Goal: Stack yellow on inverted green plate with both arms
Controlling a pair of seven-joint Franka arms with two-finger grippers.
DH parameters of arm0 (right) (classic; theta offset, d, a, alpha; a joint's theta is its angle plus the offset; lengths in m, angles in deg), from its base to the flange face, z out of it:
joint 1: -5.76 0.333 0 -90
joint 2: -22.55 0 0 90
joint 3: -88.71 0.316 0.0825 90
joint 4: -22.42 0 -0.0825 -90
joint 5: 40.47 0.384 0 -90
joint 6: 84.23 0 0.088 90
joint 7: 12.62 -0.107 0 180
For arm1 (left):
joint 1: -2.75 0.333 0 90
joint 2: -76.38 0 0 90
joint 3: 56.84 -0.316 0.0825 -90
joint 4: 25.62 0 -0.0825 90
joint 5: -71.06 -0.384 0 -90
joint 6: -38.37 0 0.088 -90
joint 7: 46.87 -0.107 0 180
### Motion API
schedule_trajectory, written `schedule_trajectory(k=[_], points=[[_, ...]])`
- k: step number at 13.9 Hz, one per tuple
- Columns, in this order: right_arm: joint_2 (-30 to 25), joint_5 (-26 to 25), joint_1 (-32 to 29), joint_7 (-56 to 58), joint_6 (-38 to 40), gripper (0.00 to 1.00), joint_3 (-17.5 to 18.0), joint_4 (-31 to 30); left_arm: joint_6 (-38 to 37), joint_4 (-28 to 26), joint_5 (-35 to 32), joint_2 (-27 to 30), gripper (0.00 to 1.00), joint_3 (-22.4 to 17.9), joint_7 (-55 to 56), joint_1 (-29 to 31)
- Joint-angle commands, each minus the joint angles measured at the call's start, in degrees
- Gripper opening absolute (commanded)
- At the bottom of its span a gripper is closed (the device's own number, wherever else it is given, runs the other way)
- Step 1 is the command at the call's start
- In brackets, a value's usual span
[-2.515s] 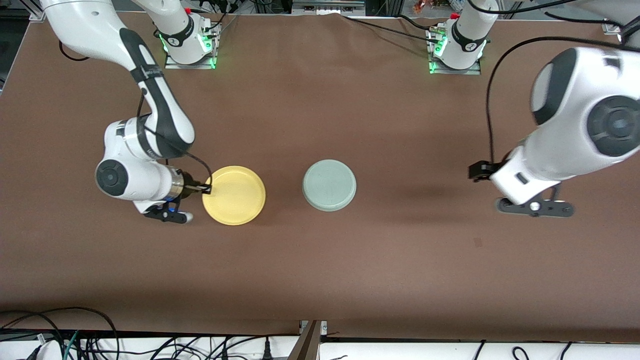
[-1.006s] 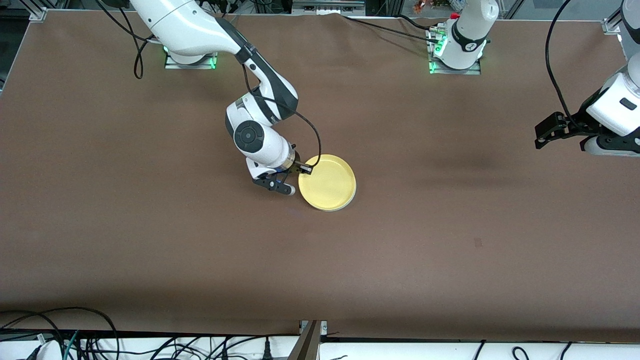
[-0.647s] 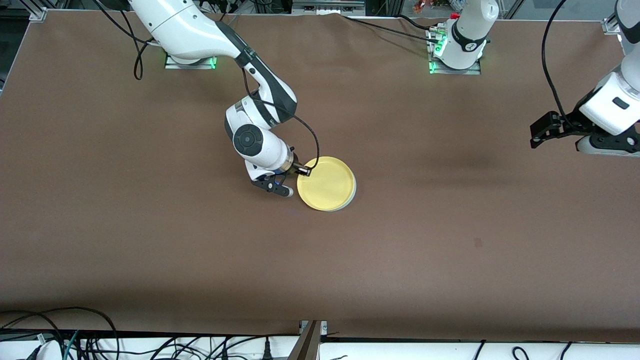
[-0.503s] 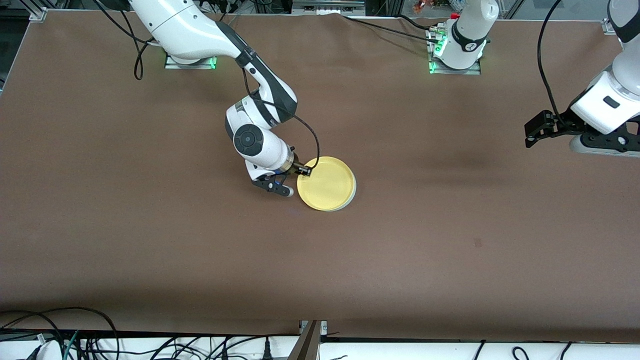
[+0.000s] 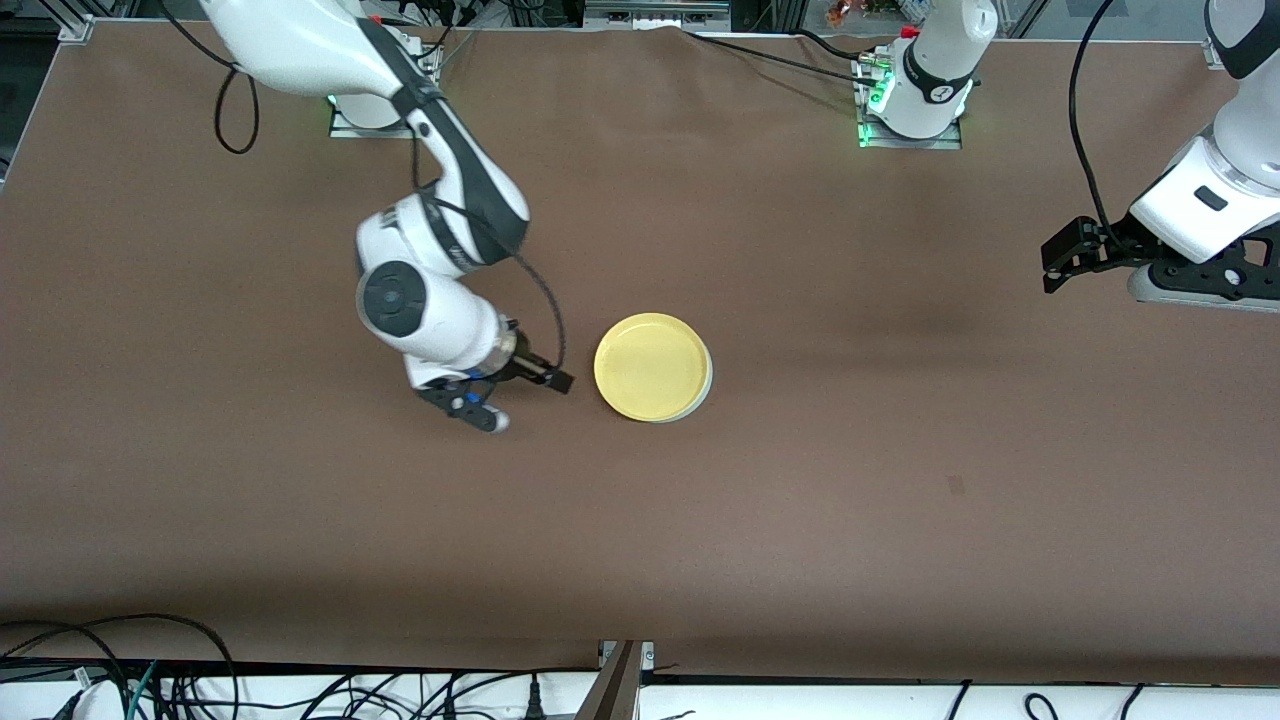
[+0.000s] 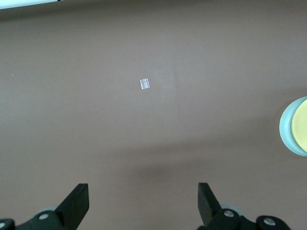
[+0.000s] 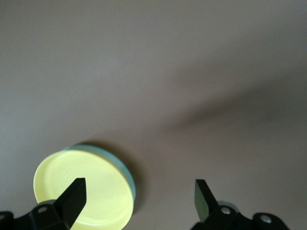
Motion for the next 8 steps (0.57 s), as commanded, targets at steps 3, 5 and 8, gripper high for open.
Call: schedule_trajectory(k=[3, 5, 8], points=[[-8.5, -2.8, 0.0, 4.6, 7.5, 1.0, -6.1, 0.4, -1.1, 0.2, -1.3, 0.7, 1.0, 0.8, -0.9, 0.8], [-10.9, -2.6, 0.0, 7.9, 12.2, 1.0, -8.6, 0.4, -1.3, 0.2, -1.3, 0.8, 1.0, 0.8, -0.8, 0.8], [-14.8, -2.7, 0.0, 9.2, 15.5, 1.0, -11.1, 0.4, -1.5, 0.2, -1.3, 0.8, 1.0, 0.8, -0.8, 0.8]])
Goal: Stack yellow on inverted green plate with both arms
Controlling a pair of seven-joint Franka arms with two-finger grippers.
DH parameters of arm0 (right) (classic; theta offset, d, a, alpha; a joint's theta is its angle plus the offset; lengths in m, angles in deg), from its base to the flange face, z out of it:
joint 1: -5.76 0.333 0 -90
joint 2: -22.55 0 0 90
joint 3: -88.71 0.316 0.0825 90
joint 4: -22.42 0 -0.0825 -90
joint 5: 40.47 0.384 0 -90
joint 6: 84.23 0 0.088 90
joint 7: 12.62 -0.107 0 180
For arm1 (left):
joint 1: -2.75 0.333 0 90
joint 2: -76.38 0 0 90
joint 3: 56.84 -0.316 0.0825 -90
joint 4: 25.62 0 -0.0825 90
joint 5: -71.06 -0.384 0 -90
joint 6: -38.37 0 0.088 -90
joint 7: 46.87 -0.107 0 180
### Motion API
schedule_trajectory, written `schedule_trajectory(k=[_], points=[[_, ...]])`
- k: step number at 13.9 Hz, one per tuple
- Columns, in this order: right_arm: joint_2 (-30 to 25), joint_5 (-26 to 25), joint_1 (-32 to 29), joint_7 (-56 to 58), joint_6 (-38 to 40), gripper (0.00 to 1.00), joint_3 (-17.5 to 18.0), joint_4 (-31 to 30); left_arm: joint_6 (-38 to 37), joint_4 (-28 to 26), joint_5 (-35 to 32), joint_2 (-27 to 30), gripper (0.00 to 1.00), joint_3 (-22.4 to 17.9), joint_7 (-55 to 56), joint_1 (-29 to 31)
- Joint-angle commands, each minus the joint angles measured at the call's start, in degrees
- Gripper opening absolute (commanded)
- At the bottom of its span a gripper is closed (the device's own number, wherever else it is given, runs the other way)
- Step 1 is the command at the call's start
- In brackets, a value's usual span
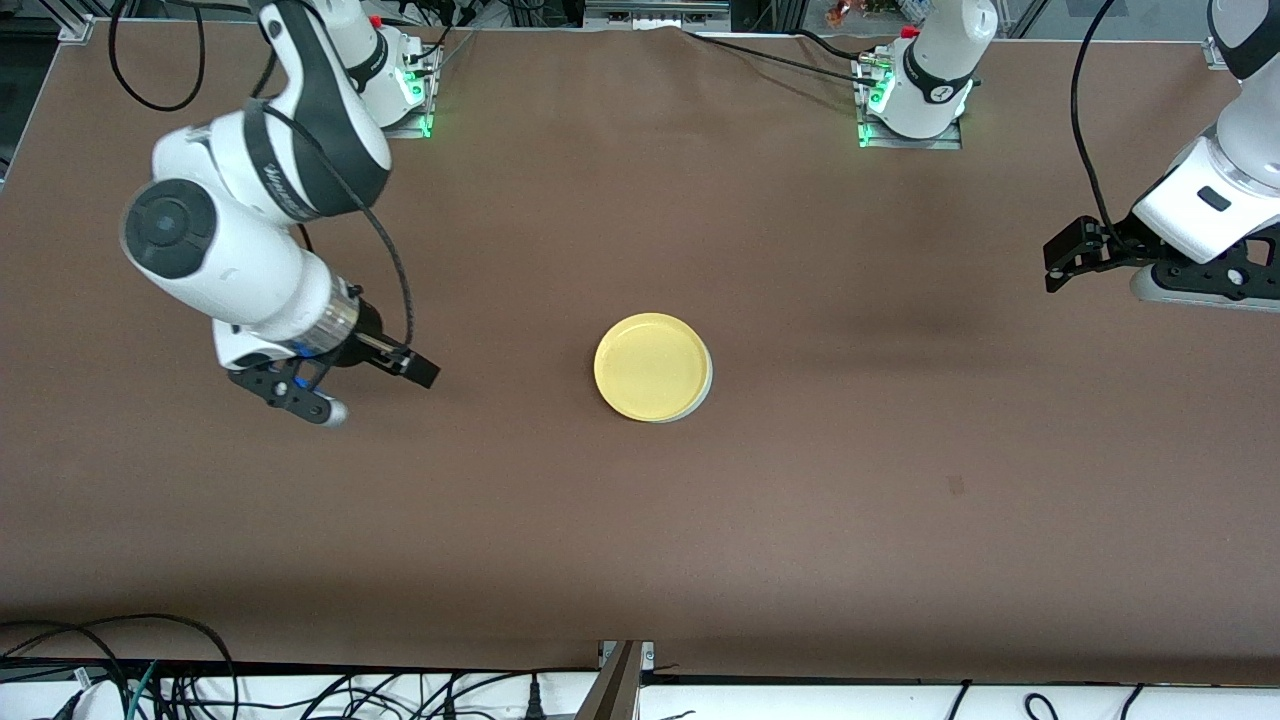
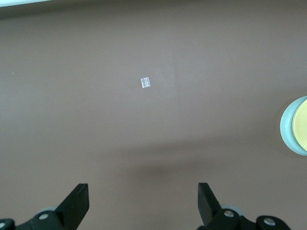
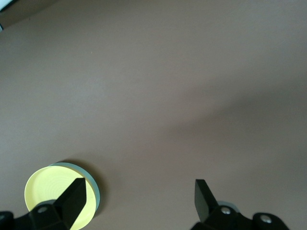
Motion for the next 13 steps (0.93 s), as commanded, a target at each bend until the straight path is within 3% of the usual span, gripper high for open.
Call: schedule_trajectory(k=[1, 4, 6, 9, 12, 13], points=[[-6.0, -0.5, 0.3, 2.3, 6.8, 1.0, -3.4, -1.1, -1.0, 0.2, -1.3, 0.7, 1.0, 0.7, -0.8, 0.7], [-12.0, -0.1, 0.3, 9.2, 16.1, 1.0, -7.7, -1.1, -1.0, 0.2, -1.3, 0.7, 1.0, 0.7, -0.8, 0.7], [-16.6, -0.1, -1.6, 15.8, 18.3, 1.0, -8.0, -4.9, -1.0, 0.3, -1.3, 0.7, 1.0, 0.8, -0.8, 0.6], [-17.2, -0.2, -4.2, 25.8, 18.1, 1.0, -6.6, -6.4, -1.0, 0.3, -1.3, 0.6, 1.0, 0.8, -0.8, 0.6], [-18.6, -0.5, -10.5, 32.4, 13.8, 1.0, -0.1, -10.6, -1.0, 0.3, -1.3, 0.7, 1.0, 0.8, -0.8, 0.6], [-18.9, -0.9, -10.8, 33.8, 13.3, 1.0, 0.2, -11.6, -1.0, 0.3, -1.3, 0.7, 1.0, 0.8, -0.8, 0.6]])
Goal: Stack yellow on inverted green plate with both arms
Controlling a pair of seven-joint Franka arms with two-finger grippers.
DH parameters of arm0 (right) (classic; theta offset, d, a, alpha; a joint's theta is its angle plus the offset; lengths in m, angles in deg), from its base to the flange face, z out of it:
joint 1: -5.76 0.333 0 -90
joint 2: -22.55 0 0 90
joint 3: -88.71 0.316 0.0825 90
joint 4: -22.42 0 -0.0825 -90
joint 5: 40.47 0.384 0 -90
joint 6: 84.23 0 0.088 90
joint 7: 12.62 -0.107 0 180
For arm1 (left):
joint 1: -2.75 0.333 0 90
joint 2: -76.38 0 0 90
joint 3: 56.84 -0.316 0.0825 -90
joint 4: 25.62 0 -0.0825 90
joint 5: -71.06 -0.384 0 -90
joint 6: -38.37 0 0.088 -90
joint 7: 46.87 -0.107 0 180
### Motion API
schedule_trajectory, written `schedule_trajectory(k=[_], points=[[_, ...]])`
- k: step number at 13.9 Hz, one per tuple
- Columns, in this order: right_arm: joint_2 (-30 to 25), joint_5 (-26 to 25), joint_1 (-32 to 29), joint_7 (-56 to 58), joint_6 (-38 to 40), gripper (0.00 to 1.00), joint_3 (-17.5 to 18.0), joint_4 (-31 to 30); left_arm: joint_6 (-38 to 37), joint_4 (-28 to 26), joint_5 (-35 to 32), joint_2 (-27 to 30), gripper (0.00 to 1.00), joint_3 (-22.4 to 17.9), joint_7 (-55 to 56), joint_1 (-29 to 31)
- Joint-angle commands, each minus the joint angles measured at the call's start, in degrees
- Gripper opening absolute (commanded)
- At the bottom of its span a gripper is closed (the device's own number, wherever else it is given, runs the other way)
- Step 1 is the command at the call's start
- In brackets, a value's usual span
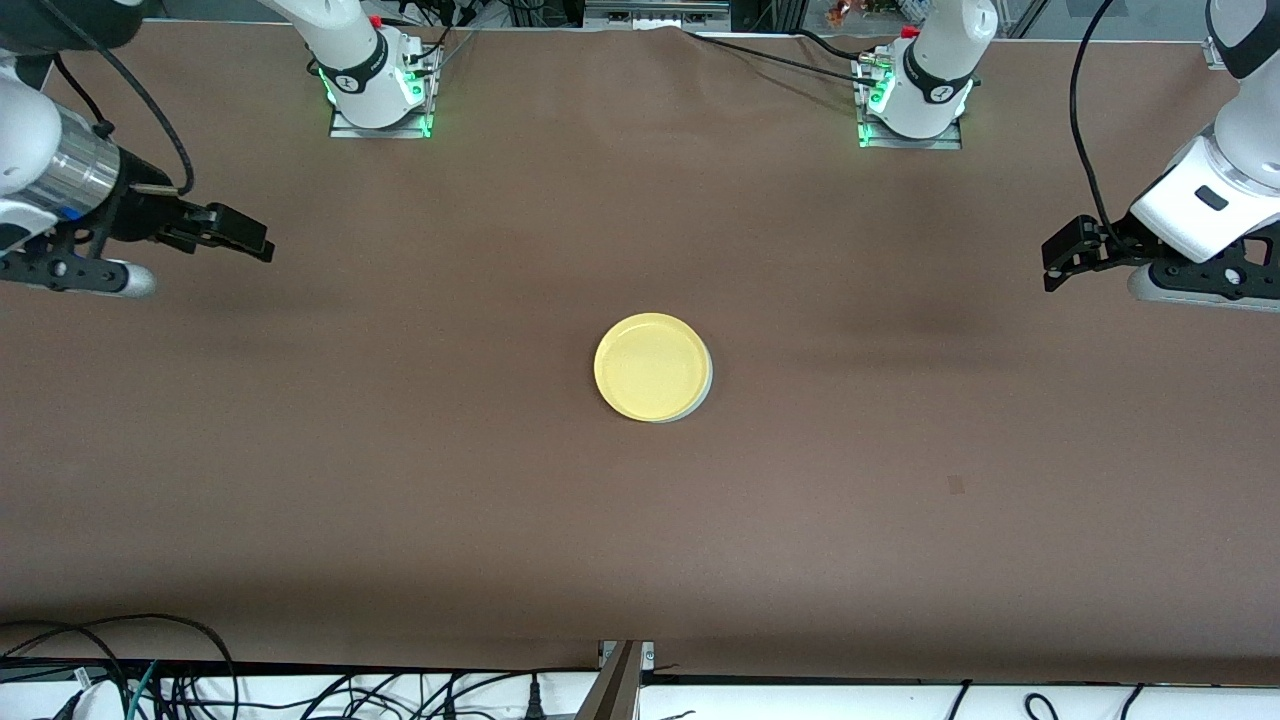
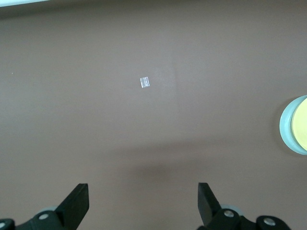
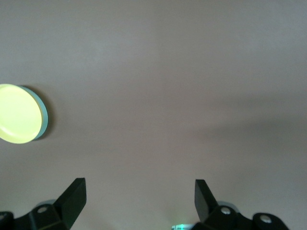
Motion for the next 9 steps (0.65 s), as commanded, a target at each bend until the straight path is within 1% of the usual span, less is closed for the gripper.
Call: schedule_trajectory(k=[1, 4, 9], points=[[-2.2, -1.1, -3.3, 5.2, -2.4, 1.0, 3.3, -3.8, -1.0, 0.2, -1.3, 0.7, 1.0, 0.6, -0.9, 0.6], [-2.3, -5.1, -3.3, 5.6, -2.0, 1.0, 3.3, -3.5, -1.0, 0.2, -1.3, 0.7, 1.0, 0.6, -0.9, 0.6], [-2.4, -6.5, -3.1, 5.1, -1.0, 1.0, 4.0, -3.4, -0.9, 0.3, -1.4, 0.6, 1.0, 0.7, -0.9, 0.6]])
